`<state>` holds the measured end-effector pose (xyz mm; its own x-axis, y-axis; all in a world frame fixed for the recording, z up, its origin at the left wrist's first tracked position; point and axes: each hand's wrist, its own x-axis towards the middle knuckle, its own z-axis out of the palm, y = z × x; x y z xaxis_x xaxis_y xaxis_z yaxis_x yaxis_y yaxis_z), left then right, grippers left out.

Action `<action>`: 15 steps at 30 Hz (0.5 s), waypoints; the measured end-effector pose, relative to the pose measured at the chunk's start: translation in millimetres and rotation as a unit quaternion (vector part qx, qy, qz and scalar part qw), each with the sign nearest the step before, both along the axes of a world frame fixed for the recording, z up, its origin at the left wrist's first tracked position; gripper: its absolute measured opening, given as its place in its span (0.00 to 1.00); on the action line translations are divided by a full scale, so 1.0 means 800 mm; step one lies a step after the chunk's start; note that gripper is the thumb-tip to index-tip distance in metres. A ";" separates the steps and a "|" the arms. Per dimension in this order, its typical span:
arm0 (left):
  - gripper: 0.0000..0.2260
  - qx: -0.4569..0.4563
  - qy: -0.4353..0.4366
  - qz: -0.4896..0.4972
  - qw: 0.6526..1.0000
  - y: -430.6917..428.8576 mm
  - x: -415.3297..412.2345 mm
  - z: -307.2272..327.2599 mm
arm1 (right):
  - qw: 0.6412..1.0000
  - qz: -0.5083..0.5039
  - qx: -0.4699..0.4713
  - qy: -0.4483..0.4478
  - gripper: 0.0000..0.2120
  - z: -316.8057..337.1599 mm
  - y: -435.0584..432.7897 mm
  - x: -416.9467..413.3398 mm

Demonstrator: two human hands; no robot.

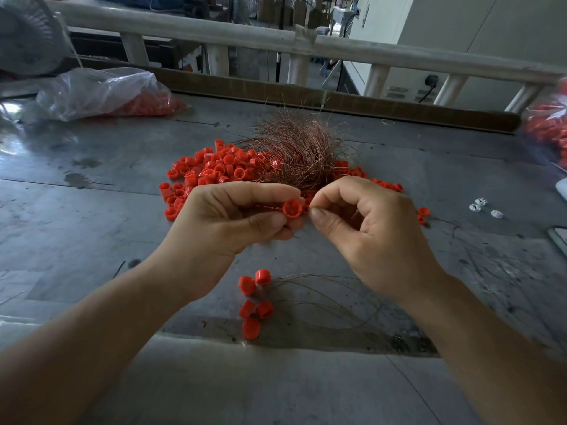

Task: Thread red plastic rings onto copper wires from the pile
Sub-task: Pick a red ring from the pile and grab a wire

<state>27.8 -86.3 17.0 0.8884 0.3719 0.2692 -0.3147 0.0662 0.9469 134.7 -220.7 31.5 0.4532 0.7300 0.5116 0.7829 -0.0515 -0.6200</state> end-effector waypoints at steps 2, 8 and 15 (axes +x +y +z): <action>0.13 -0.005 0.001 -0.002 1.000 0.000 0.000 0.000 | 1.000 0.006 0.007 0.020 0.04 0.001 -0.001 0.001; 0.13 -0.016 -0.002 -0.004 1.000 0.000 0.000 0.000 | 0.997 0.023 0.014 0.073 0.08 0.001 0.000 0.002; 0.11 -0.049 -0.017 -0.053 0.997 0.000 -0.001 -0.001 | 0.979 0.058 0.011 0.195 0.10 0.002 -0.002 0.007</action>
